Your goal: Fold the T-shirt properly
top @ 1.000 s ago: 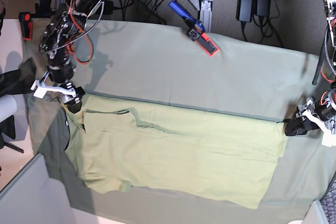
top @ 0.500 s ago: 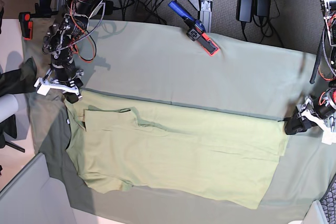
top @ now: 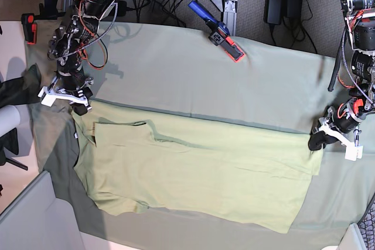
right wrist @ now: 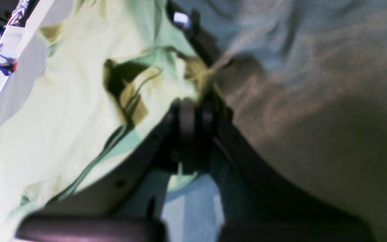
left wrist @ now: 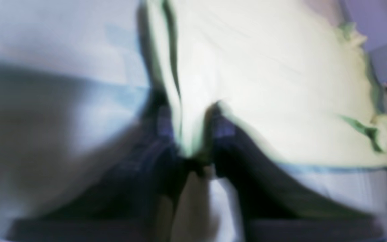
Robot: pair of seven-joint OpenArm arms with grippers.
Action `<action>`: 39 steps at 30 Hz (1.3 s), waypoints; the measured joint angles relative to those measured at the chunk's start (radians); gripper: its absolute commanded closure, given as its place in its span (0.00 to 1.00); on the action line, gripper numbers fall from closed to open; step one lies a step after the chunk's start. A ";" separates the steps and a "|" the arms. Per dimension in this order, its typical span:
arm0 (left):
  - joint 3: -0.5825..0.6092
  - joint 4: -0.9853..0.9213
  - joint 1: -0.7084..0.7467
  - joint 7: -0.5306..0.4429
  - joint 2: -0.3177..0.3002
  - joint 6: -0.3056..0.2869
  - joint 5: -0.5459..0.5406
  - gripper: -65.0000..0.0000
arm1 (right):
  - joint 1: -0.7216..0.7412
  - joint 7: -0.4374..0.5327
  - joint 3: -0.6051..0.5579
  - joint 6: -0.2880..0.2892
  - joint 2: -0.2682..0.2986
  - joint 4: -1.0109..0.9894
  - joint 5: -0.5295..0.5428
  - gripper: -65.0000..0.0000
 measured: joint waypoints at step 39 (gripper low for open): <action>-0.118 0.418 0.427 0.307 -0.216 -0.155 -0.369 1.00 | -0.455 -0.322 0.068 0.034 0.028 0.526 0.160 1.00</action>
